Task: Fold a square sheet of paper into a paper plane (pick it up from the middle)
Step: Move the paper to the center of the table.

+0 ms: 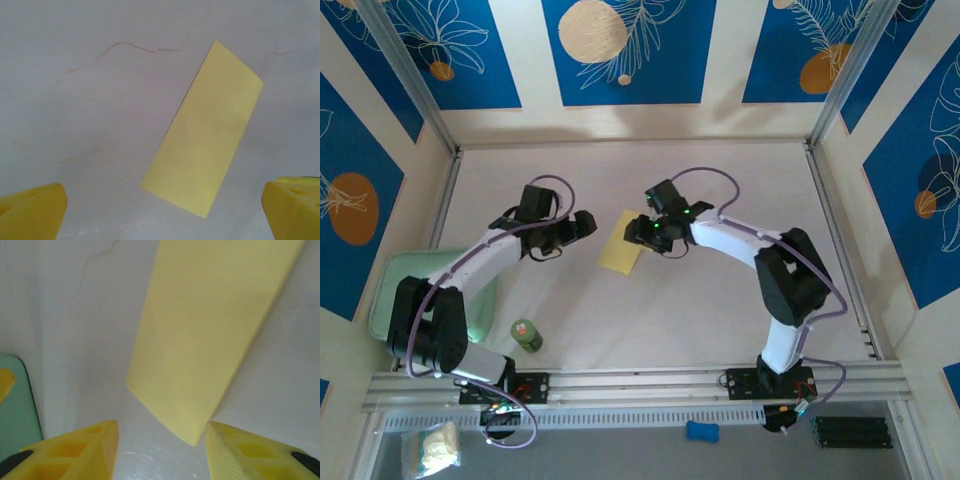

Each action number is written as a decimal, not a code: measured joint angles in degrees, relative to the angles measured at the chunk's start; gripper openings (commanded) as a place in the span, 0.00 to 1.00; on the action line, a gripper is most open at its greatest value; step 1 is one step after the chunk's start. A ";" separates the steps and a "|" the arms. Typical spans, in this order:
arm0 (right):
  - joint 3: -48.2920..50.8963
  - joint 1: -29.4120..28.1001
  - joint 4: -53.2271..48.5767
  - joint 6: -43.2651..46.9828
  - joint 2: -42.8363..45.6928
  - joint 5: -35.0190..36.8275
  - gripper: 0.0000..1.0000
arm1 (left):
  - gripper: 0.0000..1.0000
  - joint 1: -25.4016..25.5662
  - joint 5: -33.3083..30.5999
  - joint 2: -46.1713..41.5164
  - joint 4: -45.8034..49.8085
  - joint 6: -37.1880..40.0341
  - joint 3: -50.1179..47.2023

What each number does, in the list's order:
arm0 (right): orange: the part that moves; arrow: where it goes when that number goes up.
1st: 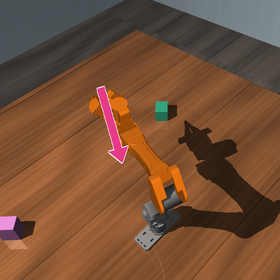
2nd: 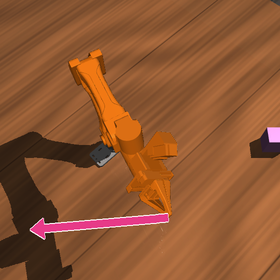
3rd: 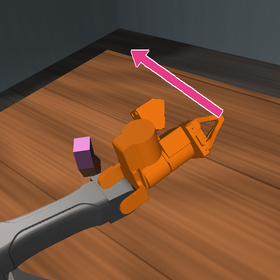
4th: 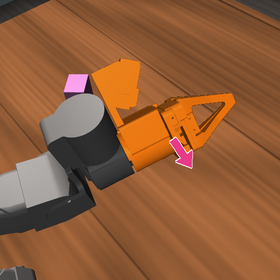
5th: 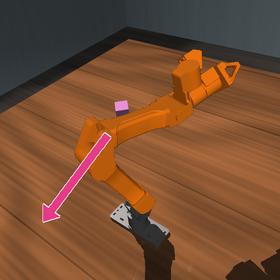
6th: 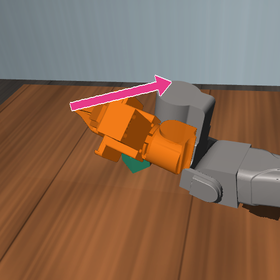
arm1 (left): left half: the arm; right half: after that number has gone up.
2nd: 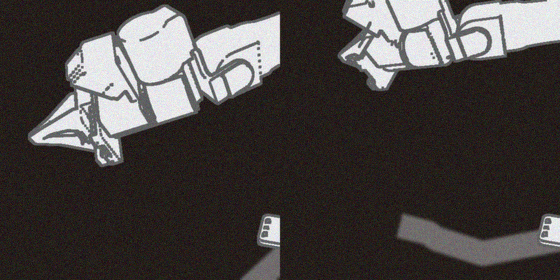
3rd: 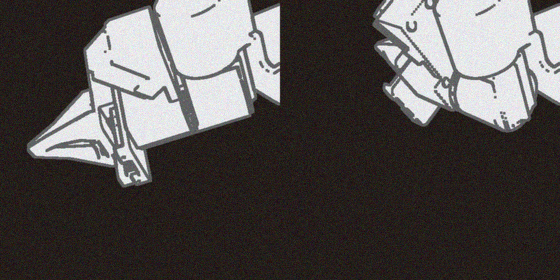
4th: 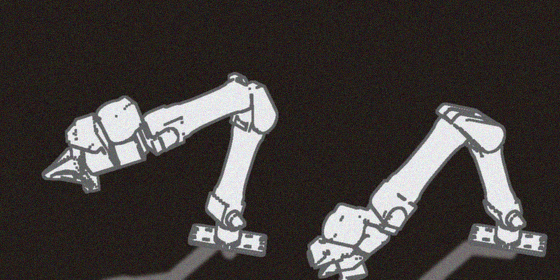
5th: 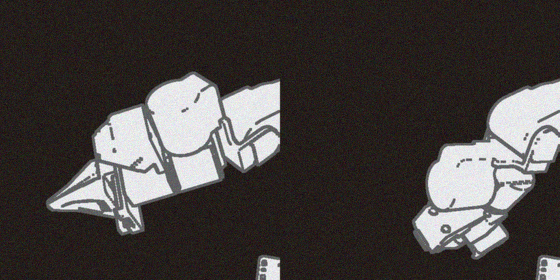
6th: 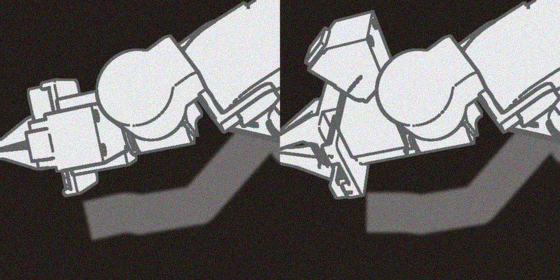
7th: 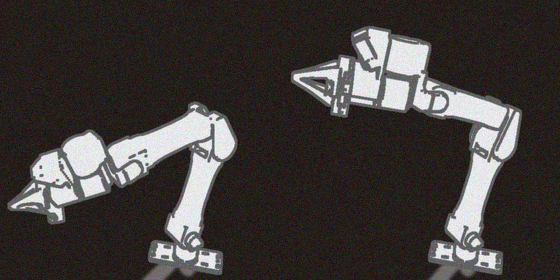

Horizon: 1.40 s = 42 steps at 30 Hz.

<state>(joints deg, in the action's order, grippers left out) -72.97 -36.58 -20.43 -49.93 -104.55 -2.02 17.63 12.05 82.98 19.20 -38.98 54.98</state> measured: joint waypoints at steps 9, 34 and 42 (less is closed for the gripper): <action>-9.75 -2.21 -2.80 0.48 -10.95 -1.03 0.48 | 0.99 -1.27 1.73 -1.90 -1.57 0.00 -1.49; -6.69 -1.60 -14.71 31.21 -11.93 -5.75 0.46 | 0.99 -1.29 8.96 -0.39 -5.31 -0.70 -2.21; -1.60 -1.20 -11.65 24.52 -1.68 -3.61 0.50 | 0.99 -1.16 13.84 -0.24 -11.26 -4.79 -6.21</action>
<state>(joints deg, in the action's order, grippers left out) -74.56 -37.78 -32.08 -25.41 -106.24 -5.63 16.47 25.89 82.74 7.94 -43.77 48.77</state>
